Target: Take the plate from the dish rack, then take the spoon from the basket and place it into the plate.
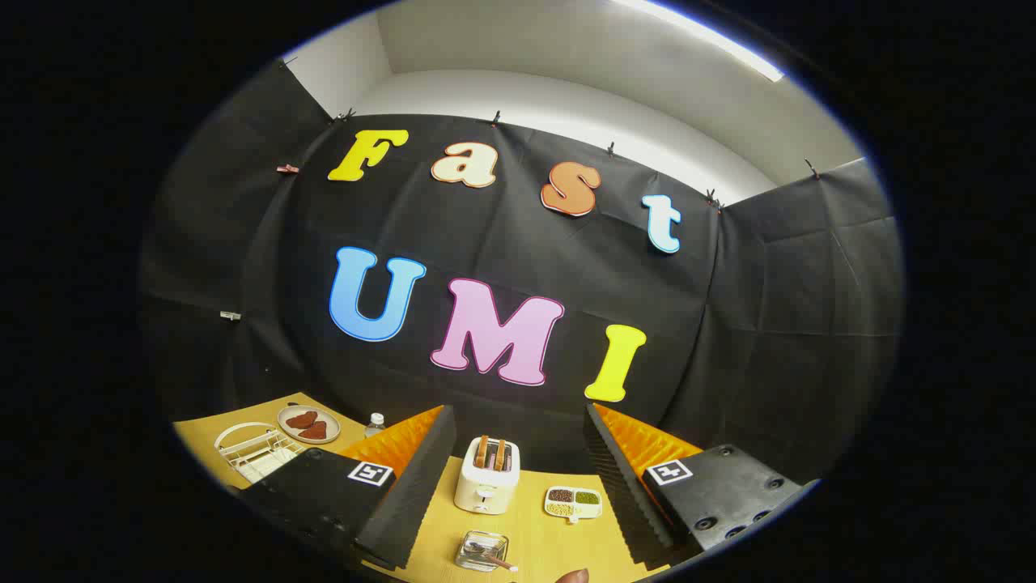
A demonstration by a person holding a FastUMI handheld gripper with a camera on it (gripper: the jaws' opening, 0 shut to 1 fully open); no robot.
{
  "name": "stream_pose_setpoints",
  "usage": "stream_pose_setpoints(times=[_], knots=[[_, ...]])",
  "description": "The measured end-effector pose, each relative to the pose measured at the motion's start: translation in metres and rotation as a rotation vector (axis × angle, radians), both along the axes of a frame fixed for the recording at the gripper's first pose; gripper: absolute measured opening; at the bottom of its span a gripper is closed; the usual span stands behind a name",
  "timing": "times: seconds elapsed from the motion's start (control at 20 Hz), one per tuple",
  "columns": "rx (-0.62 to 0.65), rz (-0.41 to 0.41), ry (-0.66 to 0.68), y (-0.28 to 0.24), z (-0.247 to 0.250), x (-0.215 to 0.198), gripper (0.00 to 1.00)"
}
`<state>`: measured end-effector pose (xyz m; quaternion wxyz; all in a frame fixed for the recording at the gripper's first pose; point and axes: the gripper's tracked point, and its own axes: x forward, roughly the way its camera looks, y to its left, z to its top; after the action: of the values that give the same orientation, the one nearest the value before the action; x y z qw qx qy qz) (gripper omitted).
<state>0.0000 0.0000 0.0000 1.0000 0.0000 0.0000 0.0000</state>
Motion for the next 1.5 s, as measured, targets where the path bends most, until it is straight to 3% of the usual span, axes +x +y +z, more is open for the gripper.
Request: stream_pose_setpoints(times=[0.75, 0.95, 1.25, 1.5], knots=[[-0.008, 0.040, 0.022, 0.010, 0.005, -0.009, 0.97], [0.036, 0.094, 0.044, 0.039, 0.006, -0.002, 0.97], [0.148, 0.279, 0.284, 0.124, -0.036, 0.025, 0.97], [0.254, 0.343, 0.569, 0.203, -0.103, 0.054, 0.98]])
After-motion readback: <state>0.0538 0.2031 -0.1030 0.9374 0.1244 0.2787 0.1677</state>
